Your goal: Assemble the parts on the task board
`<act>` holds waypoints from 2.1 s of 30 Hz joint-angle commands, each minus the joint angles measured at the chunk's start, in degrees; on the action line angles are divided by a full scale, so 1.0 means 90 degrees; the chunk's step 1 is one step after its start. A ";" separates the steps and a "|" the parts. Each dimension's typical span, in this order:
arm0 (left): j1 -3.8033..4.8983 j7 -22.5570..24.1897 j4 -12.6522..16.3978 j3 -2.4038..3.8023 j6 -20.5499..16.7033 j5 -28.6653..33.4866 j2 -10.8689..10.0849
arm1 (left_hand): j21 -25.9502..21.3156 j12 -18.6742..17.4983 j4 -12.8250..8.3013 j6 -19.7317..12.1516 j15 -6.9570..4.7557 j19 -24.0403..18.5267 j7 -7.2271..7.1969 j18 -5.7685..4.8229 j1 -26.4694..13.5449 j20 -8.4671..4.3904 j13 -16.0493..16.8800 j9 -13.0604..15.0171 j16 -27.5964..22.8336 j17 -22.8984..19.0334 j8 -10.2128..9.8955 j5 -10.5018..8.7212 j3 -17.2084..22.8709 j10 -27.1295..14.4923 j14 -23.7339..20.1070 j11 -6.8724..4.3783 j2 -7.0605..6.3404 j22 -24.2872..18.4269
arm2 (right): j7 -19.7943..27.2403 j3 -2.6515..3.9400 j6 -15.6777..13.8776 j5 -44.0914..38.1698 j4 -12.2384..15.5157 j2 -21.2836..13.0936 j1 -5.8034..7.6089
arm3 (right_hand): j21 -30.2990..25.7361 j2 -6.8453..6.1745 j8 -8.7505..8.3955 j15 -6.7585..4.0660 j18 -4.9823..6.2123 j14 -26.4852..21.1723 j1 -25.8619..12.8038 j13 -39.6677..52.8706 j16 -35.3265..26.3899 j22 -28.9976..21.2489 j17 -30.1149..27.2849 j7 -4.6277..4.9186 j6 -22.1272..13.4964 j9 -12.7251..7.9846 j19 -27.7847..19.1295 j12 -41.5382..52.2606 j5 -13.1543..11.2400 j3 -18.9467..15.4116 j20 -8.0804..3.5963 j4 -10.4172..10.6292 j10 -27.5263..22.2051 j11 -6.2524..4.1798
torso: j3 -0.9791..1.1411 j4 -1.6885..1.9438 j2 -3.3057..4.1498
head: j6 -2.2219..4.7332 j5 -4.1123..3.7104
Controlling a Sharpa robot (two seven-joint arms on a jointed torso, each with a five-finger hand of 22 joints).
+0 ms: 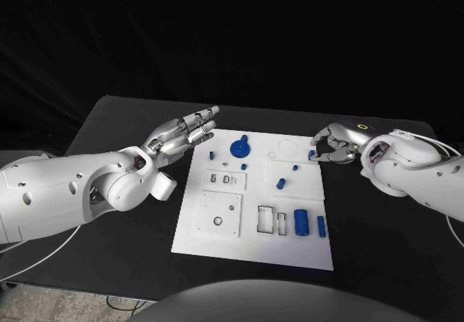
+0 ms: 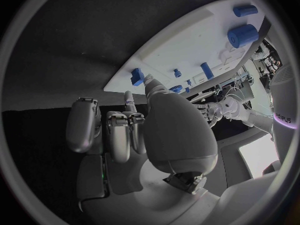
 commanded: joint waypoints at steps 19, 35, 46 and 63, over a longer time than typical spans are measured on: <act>-0.0053 0.0013 -0.0057 0.0003 0.0193 0.0006 0.0072 | 0.0030 0.0030 -0.0047 -0.0028 0.0057 0.0020 0.0002 0.0060 0.0085 0.0036 0.0010 0.0004 -0.0021 -0.0006 0.0017 0.0065 0.0025 0.0029 -0.0001 0.0057 -0.0011 0.0010 | 0.0036 0.0001 0.0054 -0.0029 -0.0113 0.0090 -0.0098 | -0.0097 0.0061 0.0123 0.0003 -0.0021 0.0676 0.0238 0.1677 0.0021 0.1060 0.1677 -0.0031 0.0169 0.0132 -0.0015 0.0025 0.0806 0.0051 -0.0004 -0.0190 0.0679 0.0019 | -0.0005 -0.0009 0.0001 | 0.0000 -0.0016; -0.0060 -0.0009 -0.0081 0.0004 0.0212 0.0006 0.0090 | 0.0031 0.0030 -0.0064 -0.0030 0.0065 0.0021 -0.0001 0.0059 0.0099 0.0038 0.0009 0.0004 -0.0021 -0.0006 0.0016 0.0087 0.0034 0.0029 -0.0001 0.0071 -0.0009 0.0010 | 0.0043 0.0002 0.0101 -0.0028 -0.0136 0.0132 -0.0133 | -0.0128 0.0121 0.0204 -0.0018 -0.0015 0.0676 0.0306 0.1677 0.0021 0.1054 0.1677 -0.0068 0.0284 0.0230 -0.0025 0.0025 0.0796 0.0079 -0.0022 -0.0286 0.0679 -0.0009 | -0.0004 -0.0001 0.0003 | 0.0000 -0.0038; -0.0062 -0.0035 -0.0096 0.0004 0.0226 0.0007 0.0101 | 0.0031 0.0030 -0.0064 -0.0030 0.0065 0.0021 -0.0001 0.0059 0.0099 0.0038 0.0009 0.0004 -0.0021 -0.0006 0.0016 0.0087 0.0034 0.0029 -0.0001 0.0071 -0.0009 0.0010 | -0.0028 0.0002 -0.0046 -0.0011 -0.0146 0.0167 -0.0137 | -0.0163 0.0324 0.0434 -0.0060 -0.0011 0.0676 0.0438 0.1677 0.0021 0.1048 0.1677 -0.0137 0.0635 0.0475 -0.0033 0.0025 0.1156 0.0198 -0.0059 -0.0502 0.0679 -0.0064 | -0.0003 -0.0003 0.0001 | 0.0000 -0.0031; -0.0064 -0.0068 -0.0088 0.0004 0.0227 0.0007 0.0040 | 0.0031 0.0028 -0.0078 -0.0034 0.0068 0.0021 0.0000 0.0058 0.0110 0.0040 0.0008 0.0004 -0.0021 -0.0006 0.0016 0.0102 0.0042 0.0025 -0.0002 0.0076 -0.0006 0.0010 | 0.0075 0.0006 -0.0798 0.0103 0.0202 0.0138 -0.0076 | -0.0147 0.0406 0.0536 -0.0068 -0.0015 0.0676 0.0382 0.1677 0.0021 0.1053 0.1677 -0.0167 0.0782 0.0612 -0.0021 0.0025 0.1269 0.0208 -0.0072 -0.0558 0.0679 -0.0101 | -0.0003 -0.0006 0.0011 | 0.0000 0.0007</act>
